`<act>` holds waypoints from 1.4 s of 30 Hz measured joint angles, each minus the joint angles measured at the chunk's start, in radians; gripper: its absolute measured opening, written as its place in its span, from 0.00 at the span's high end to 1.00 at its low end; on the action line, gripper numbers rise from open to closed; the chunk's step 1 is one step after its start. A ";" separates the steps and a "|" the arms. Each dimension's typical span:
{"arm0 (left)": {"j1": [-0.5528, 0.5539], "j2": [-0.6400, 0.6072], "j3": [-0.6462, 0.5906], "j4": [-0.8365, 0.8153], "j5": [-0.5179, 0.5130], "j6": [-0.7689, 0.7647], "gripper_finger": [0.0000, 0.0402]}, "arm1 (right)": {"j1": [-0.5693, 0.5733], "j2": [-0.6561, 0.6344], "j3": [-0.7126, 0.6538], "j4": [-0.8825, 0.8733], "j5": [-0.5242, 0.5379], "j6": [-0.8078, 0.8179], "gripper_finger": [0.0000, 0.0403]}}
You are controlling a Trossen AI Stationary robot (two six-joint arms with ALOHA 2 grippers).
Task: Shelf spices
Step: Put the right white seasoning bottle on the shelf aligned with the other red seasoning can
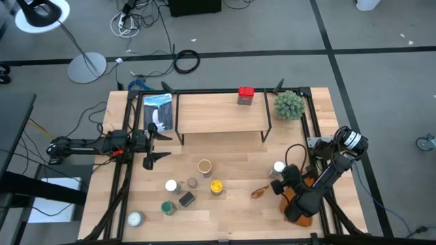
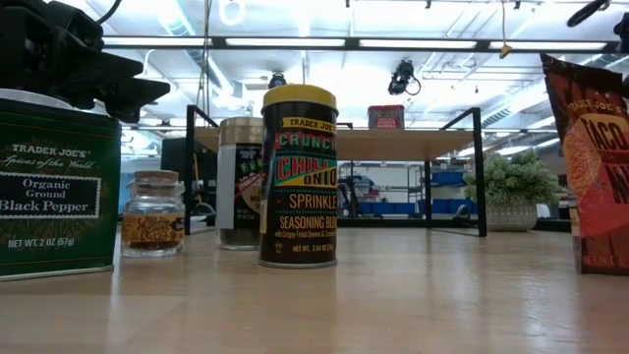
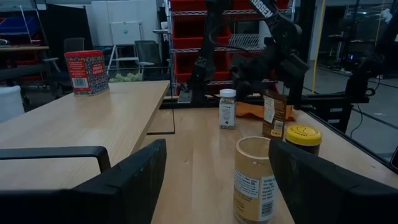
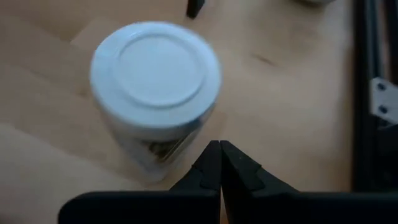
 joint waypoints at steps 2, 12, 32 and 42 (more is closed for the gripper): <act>0.000 0.000 0.000 0.000 0.000 0.000 0.28 | -0.006 0.000 0.000 -0.031 0.001 0.001 1.00; 0.000 0.000 0.000 0.000 0.000 0.000 0.28 | -0.026 -0.001 -0.004 -0.157 -0.018 -0.044 1.00; 0.000 0.000 0.000 0.000 0.000 0.000 0.28 | -0.062 -0.001 -0.079 -0.160 -0.320 0.011 1.00; 0.000 0.000 0.000 0.000 0.000 0.000 0.28 | -0.034 -0.001 -0.053 -0.160 -0.402 0.012 1.00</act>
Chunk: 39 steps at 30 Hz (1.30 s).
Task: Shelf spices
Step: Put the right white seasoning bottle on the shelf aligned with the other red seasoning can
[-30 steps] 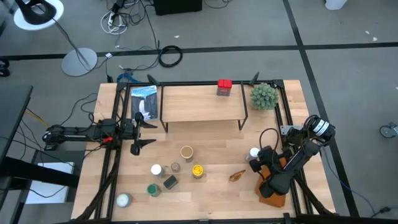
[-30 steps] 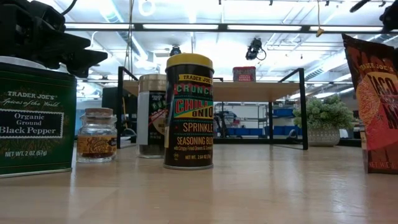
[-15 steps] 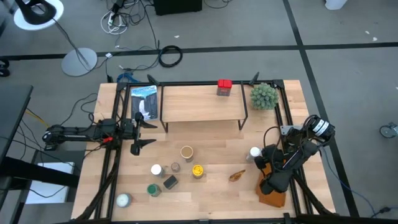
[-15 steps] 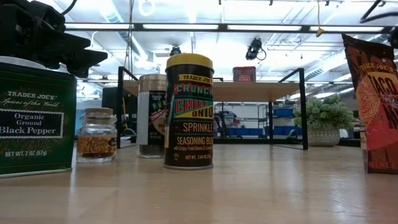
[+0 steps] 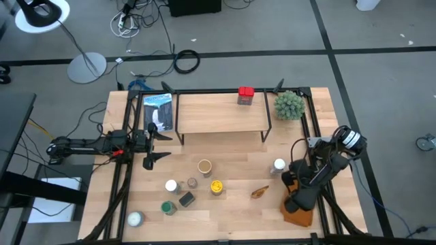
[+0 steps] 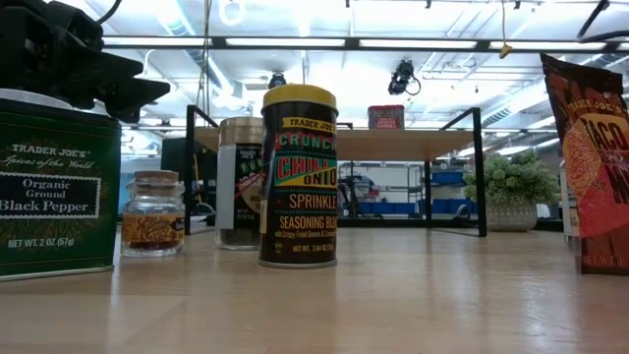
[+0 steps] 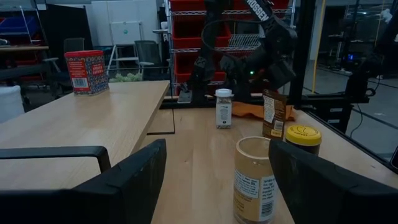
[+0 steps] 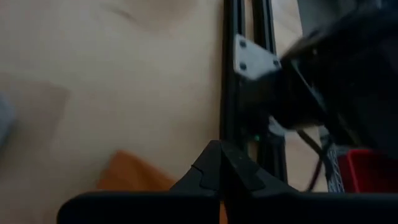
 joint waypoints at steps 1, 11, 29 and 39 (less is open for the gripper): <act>0.000 0.000 0.000 0.000 0.000 0.000 0.28 | 0.016 0.000 0.008 0.000 -0.006 0.012 1.00; 0.000 0.000 0.000 0.000 0.000 0.000 0.28 | 0.099 0.000 0.194 0.088 0.081 0.029 1.00; 0.000 0.000 0.000 0.000 0.000 0.000 0.28 | 0.119 0.002 0.267 0.403 0.349 -0.012 0.84; 0.000 0.000 0.000 0.000 0.000 0.000 0.28 | 0.119 0.002 0.267 0.407 0.342 0.005 0.55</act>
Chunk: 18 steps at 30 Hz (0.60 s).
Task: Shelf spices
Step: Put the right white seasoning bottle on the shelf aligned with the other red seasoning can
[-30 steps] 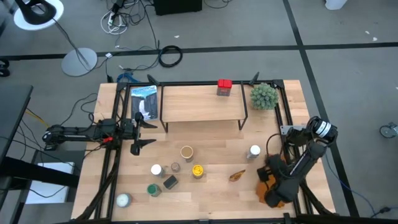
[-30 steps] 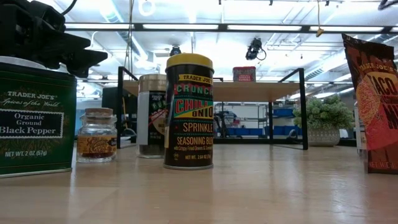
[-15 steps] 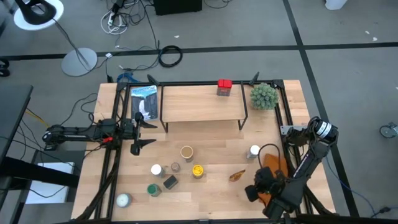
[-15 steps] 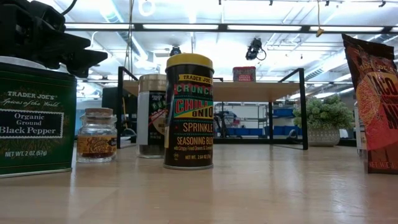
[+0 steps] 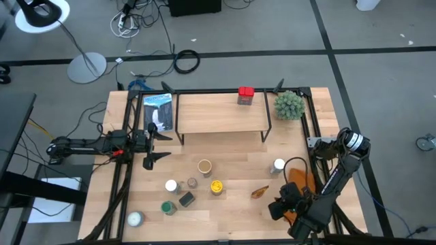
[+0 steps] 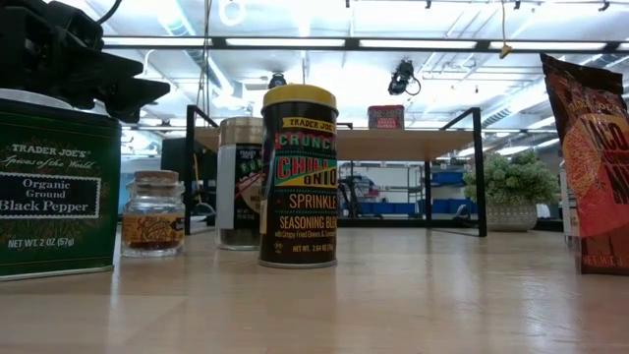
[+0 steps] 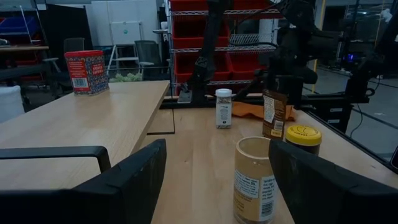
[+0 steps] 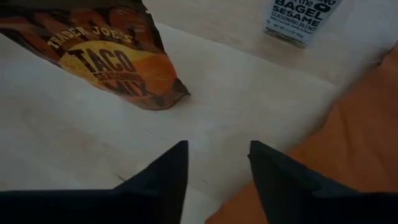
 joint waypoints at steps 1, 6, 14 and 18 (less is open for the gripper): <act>0.000 0.000 0.000 0.000 0.000 0.000 0.28 | 0.000 0.000 0.000 0.000 0.002 0.000 0.52; 0.000 0.000 0.000 0.000 0.000 0.000 0.28 | 0.001 0.000 -0.012 0.004 0.017 -0.007 0.45; 0.000 0.000 0.000 0.000 0.000 0.000 0.28 | 0.002 0.000 -0.103 -0.005 0.110 0.058 0.44; 0.000 0.000 0.000 0.000 0.000 0.000 0.28 | 0.002 0.000 -0.143 -0.040 0.110 0.104 0.45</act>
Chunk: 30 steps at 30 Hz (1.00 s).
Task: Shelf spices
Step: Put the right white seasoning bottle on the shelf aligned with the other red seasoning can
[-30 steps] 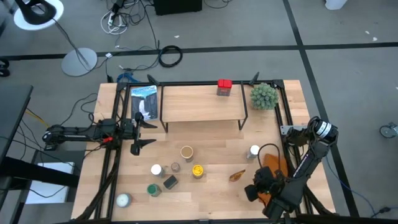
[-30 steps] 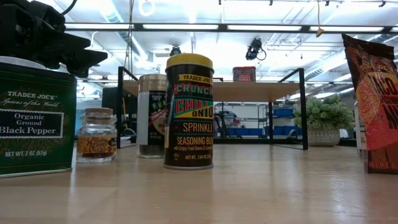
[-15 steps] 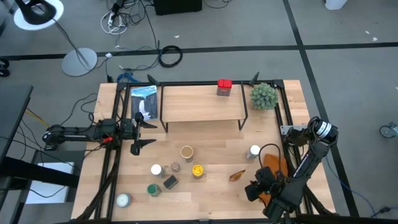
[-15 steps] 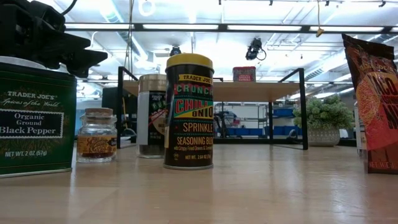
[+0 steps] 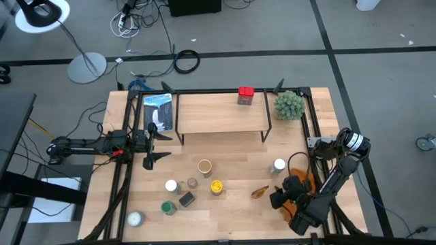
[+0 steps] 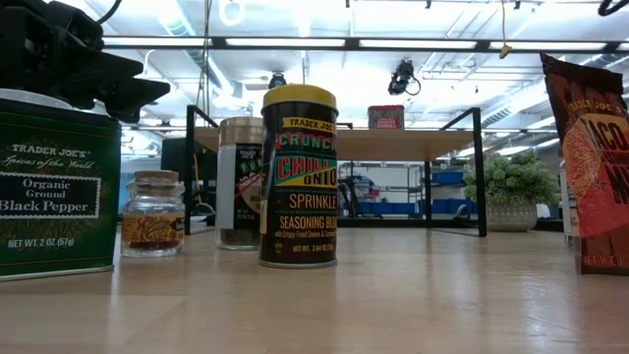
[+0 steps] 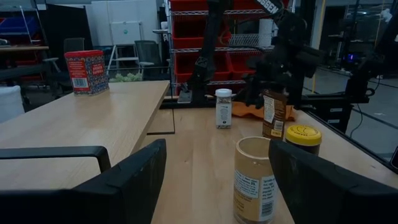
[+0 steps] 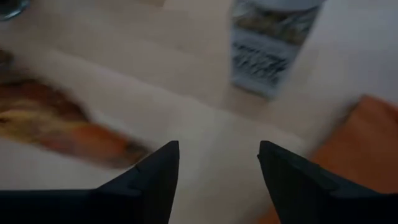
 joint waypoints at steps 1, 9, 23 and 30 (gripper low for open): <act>0.000 0.000 0.000 0.000 0.000 0.000 0.28 | 0.000 0.000 -0.009 -0.009 -0.002 0.011 0.45; 0.000 0.000 0.000 0.000 0.000 0.000 0.28 | -0.061 0.000 -0.061 0.015 -0.006 0.024 0.45; 0.000 0.000 0.000 0.000 0.000 0.000 0.28 | -0.128 0.000 -0.075 0.026 -0.083 -0.016 0.46; 0.000 0.000 0.000 0.000 0.000 0.000 0.28 | -0.133 0.000 -0.075 0.045 -0.082 -0.016 0.46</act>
